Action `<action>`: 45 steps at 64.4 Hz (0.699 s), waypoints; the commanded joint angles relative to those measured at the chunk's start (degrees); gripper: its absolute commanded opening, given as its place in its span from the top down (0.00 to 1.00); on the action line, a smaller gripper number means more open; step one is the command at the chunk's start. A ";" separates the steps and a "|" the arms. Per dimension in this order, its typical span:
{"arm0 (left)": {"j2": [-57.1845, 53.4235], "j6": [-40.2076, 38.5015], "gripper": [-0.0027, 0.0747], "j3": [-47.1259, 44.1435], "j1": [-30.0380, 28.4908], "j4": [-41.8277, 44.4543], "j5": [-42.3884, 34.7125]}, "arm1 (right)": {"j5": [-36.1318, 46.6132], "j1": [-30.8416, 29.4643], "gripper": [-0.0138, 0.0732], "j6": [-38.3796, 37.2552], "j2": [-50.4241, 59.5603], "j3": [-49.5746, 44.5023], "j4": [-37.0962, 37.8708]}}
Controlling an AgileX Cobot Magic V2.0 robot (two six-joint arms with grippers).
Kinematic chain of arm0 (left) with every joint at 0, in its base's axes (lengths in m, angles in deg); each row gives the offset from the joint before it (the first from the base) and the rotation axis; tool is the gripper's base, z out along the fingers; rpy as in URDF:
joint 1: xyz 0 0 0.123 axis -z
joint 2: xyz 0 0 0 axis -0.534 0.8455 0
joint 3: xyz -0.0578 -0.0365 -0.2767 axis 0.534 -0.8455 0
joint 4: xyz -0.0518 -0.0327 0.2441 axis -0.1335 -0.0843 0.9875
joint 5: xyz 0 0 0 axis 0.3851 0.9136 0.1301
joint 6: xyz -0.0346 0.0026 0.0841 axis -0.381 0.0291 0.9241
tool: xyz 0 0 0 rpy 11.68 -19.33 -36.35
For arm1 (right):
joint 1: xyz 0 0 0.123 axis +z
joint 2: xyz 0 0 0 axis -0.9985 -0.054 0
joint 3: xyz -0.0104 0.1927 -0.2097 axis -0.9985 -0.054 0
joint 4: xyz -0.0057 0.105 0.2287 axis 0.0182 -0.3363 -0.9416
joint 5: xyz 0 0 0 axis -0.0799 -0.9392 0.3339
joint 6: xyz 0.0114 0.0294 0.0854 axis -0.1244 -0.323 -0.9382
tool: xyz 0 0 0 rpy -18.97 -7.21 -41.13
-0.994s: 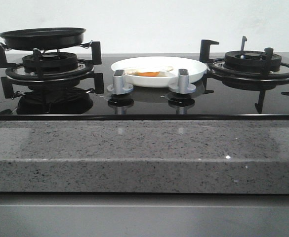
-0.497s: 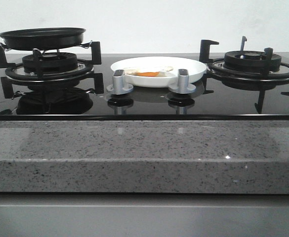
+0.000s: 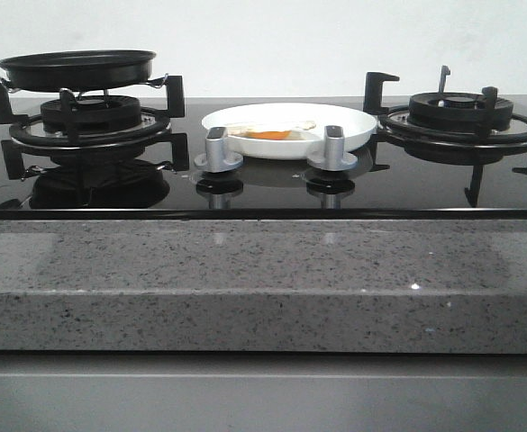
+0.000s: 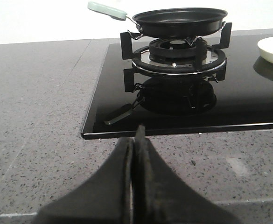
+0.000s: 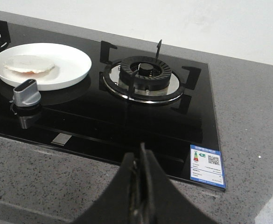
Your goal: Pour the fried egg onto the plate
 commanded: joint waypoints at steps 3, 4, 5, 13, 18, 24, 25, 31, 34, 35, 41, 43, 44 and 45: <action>-1.03 -0.57 0.99 -0.33 -0.12 -0.57 -5.09 | 4.67 0.03 0.92 0.10 -0.68 1.29 0.76; -1.03 -0.57 0.99 -0.33 -0.12 -0.57 -5.09 | 4.67 0.03 0.92 0.10 -0.68 1.29 0.76; -1.03 -0.57 0.99 -0.33 -0.12 -0.57 -5.09 | 4.67 0.03 0.92 0.10 -0.68 1.29 0.76; -1.03 -0.57 0.99 -0.33 -0.12 -0.57 -5.09 | 4.67 0.03 0.92 0.10 -0.68 1.29 0.76; -1.03 -0.57 0.99 -0.33 -0.12 -0.57 -5.09 | 4.67 0.03 0.92 0.10 -0.68 1.29 0.76; -1.03 -0.57 0.99 -0.33 -0.12 -0.57 -5.09 | 4.67 0.03 0.92 0.10 -0.68 1.29 0.76; -1.03 -0.57 0.99 -0.33 -0.12 -0.57 -5.09 | 4.67 0.03 0.92 0.10 -0.68 1.29 0.76; -1.03 -0.57 0.99 -0.33 -0.12 -0.57 -5.09 | 4.67 0.03 0.92 0.10 -0.68 1.29 0.76; -0.93 -0.57 0.99 -0.33 -0.12 -0.57 -5.09 | 4.74 0.03 0.92 0.10 -0.69 1.29 0.76; -0.93 -0.57 0.99 -0.33 -0.12 -0.57 -5.09 | 4.76 0.03 0.92 0.10 -0.69 1.29 0.76; -0.93 -0.57 0.99 -0.33 -0.12 -0.57 -5.09 | 8.88 0.03 0.92 0.10 -0.69 -0.60 0.20; -0.93 -0.57 0.99 -0.33 -0.12 -0.57 -5.09 | 11.60 0.03 0.92 0.10 -0.69 -2.27 0.21; -0.93 -0.57 0.99 -0.33 -0.12 -0.57 -5.09 | 12.80 0.03 0.92 0.10 -0.69 -3.05 0.21; -0.93 -0.57 0.99 -0.33 -0.12 -0.57 -5.09 | 14.02 -0.12 0.92 0.10 -0.69 -3.87 0.21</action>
